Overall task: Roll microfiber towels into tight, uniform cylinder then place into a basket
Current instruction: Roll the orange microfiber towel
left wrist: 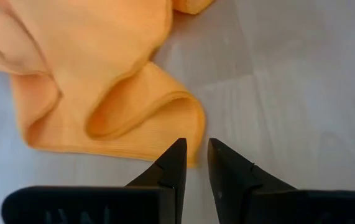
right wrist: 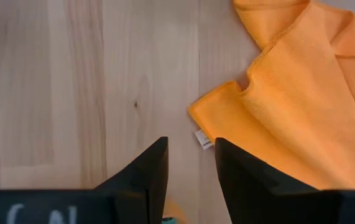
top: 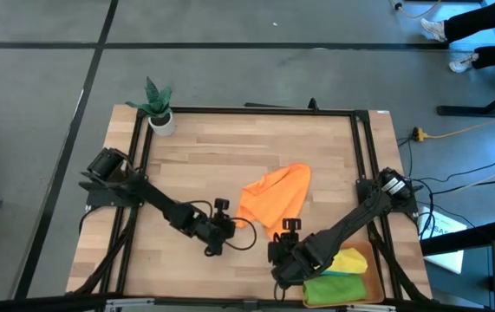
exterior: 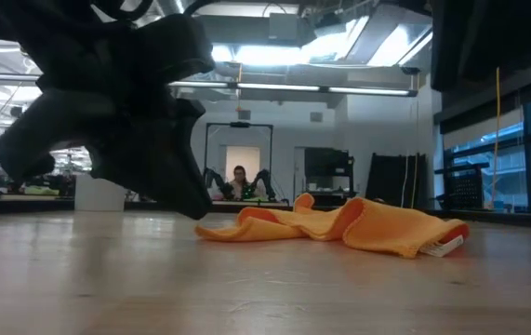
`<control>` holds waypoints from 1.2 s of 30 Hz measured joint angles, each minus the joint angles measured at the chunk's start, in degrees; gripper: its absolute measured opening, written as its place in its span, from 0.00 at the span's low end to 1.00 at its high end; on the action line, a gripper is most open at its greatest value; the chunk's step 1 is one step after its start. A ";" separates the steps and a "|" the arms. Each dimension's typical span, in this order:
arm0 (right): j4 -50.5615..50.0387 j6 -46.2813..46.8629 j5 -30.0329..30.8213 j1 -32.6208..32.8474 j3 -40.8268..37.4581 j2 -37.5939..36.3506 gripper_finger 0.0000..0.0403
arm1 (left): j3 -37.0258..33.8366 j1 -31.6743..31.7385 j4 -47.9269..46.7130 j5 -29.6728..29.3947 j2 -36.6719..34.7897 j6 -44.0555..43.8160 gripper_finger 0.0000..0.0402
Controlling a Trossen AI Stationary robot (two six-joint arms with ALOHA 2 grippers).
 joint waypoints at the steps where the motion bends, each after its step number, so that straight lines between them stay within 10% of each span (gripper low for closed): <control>1: 0.00 0.00 0.19 0.00 0.00 0.00 0.33 | -0.01 0.00 -0.09 0.67 0.00 -0.02 0.14; 36: 4.45 -7.81 2.32 -0.15 -0.04 3.52 0.33 | 2.87 -1.06 -17.97 0.49 -3.44 -5.26 0.00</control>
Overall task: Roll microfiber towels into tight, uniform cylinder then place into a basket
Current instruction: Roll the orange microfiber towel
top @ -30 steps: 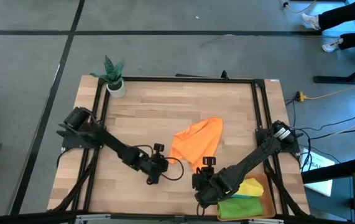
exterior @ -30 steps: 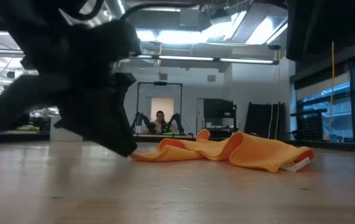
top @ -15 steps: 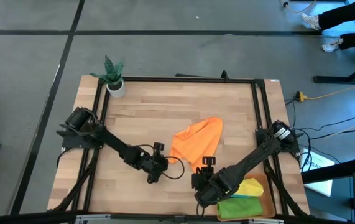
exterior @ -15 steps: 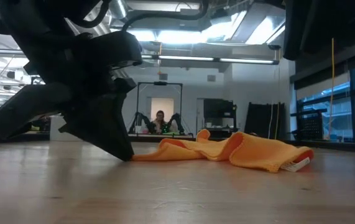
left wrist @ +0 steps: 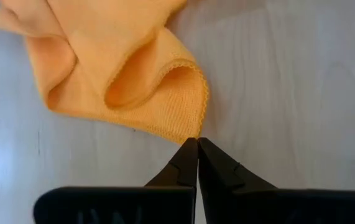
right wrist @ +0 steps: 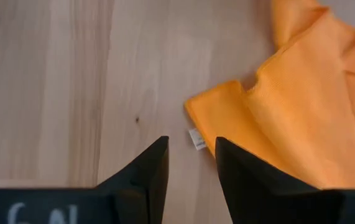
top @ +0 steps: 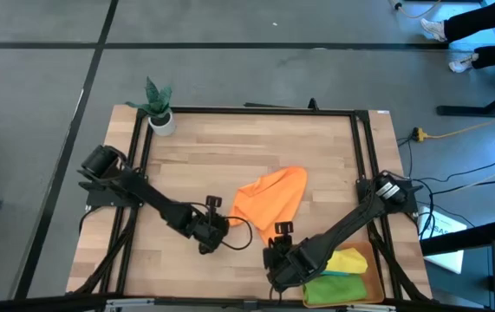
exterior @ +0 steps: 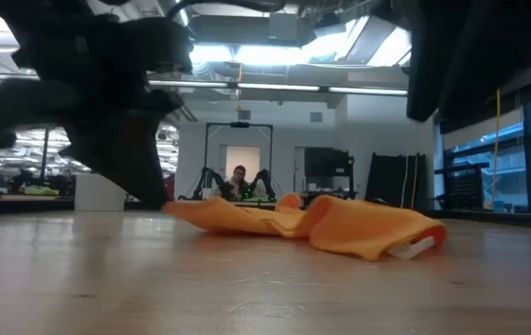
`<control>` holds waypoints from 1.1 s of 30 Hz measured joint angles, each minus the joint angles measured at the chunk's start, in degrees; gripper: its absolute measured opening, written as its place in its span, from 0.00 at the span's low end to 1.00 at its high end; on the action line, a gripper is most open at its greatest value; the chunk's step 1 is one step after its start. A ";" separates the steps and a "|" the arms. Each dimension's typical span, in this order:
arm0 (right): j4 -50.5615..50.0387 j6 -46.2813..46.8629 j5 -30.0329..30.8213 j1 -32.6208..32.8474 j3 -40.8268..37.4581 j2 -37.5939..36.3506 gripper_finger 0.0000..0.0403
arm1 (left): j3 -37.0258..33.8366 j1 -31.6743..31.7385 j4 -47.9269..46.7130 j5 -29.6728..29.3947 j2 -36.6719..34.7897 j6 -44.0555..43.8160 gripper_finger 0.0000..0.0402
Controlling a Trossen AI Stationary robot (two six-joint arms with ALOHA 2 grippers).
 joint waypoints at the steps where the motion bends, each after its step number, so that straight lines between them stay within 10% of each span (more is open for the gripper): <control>1: 0.67 -1.36 0.12 -0.19 0.00 0.49 0.33 | 0.24 -0.23 -0.69 -0.03 -0.36 -0.57 0.00; 27: 6.50 -21.96 1.68 -3.99 0.09 10.71 0.33 | 0.38 -1.65 -2.75 -1.12 -2.83 -2.23 0.00; 33: 6.78 -19.45 4.84 -4.55 0.00 11.32 0.18 | 0.38 -1.65 -2.75 -1.12 -2.83 -2.27 0.00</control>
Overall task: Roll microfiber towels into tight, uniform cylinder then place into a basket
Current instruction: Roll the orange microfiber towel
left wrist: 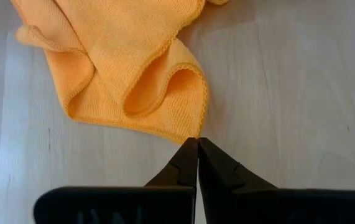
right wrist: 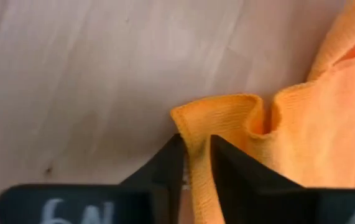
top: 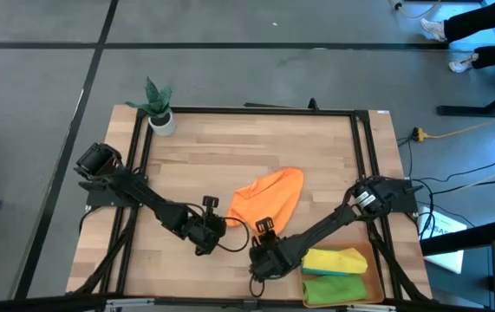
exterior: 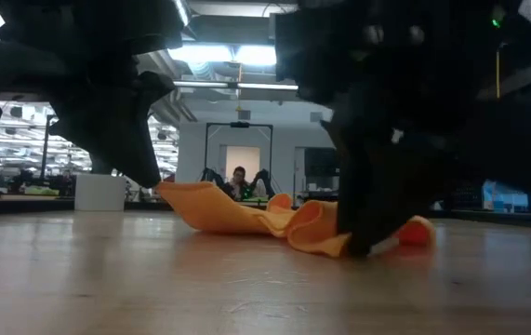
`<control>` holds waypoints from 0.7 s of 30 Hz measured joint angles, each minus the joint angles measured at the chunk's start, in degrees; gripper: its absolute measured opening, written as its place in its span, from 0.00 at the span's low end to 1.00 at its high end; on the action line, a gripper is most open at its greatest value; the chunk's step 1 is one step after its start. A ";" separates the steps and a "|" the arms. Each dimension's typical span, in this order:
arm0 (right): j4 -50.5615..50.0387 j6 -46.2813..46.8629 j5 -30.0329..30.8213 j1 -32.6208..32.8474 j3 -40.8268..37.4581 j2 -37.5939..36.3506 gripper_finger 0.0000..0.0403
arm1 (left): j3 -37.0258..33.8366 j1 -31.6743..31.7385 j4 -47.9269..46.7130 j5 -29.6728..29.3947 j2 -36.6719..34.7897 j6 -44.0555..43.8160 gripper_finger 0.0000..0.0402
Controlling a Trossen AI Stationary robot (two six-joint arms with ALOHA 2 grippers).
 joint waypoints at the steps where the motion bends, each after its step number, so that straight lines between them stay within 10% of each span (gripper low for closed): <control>1: -0.10 0.14 -0.06 -0.09 0.00 0.21 0.14 | 0.00 0.00 0.00 0.00 0.00 0.00 0.00; 10: -0.47 0.37 -0.14 -0.08 0.30 1.01 0.01 | 0.04 -0.15 -0.36 -0.47 0.00 -1.49 0.00; 21: -26.94 9.38 11.63 0.28 13.26 1.25 0.01 | 9.93 -1.81 -26.97 -10.16 -3.82 -12.49 0.00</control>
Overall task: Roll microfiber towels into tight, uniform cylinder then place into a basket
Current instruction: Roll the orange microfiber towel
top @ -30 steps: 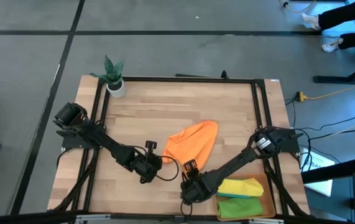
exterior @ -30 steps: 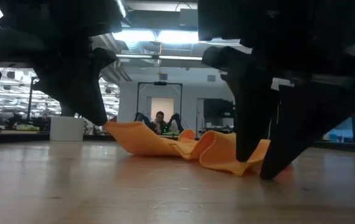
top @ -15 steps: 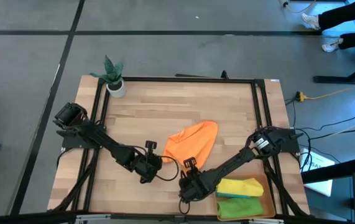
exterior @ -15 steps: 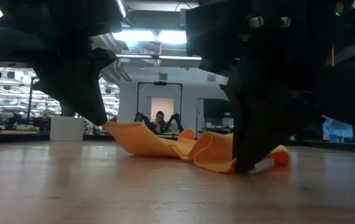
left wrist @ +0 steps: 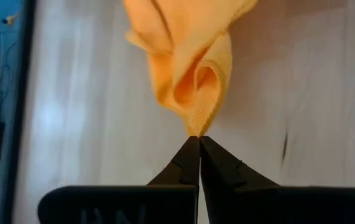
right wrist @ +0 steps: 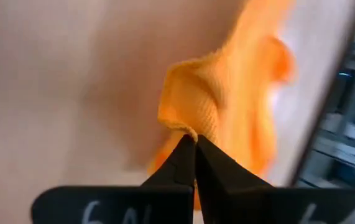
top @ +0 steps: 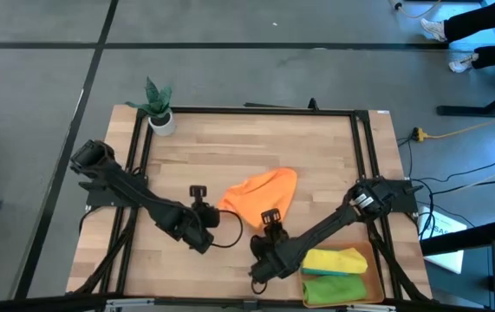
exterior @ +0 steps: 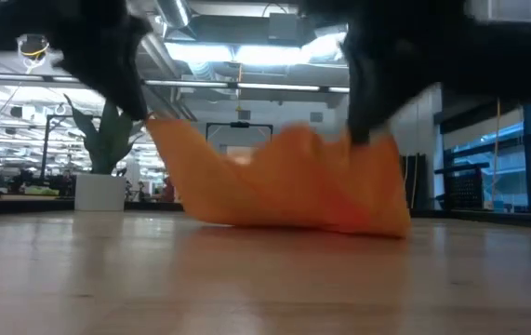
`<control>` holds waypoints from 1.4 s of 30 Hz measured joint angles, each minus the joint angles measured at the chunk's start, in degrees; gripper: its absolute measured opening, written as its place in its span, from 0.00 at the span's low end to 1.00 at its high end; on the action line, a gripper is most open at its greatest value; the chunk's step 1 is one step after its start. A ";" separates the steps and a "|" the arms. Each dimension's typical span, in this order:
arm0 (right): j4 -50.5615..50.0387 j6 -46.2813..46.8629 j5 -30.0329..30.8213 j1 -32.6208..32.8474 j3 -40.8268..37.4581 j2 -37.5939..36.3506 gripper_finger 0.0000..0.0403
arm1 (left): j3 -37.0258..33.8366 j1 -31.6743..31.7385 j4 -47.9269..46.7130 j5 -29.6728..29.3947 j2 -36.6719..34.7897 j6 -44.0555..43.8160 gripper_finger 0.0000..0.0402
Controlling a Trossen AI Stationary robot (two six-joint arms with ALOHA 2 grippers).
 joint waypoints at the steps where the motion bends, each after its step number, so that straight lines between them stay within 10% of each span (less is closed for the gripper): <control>1: -2.69 1.12 1.52 0.02 1.62 -0.01 0.01 | 1.08 -0.22 -2.15 -0.38 -0.58 -0.82 0.00; 15: -11.41 4.41 12.97 -4.28 15.35 -6.19 0.00 | 22.70 -1.72 -38.74 -0.74 -3.06 -13.08 0.00; 27: -11.52 4.10 17.39 -14.86 15.42 -15.76 0.00 | 37.39 -8.80 -39.04 4.06 -3.99 -13.70 0.00; 42: -11.53 -1.94 18.48 -25.88 15.37 -17.13 0.01 | 35.72 -7.40 -39.05 1.64 -3.92 -16.14 0.00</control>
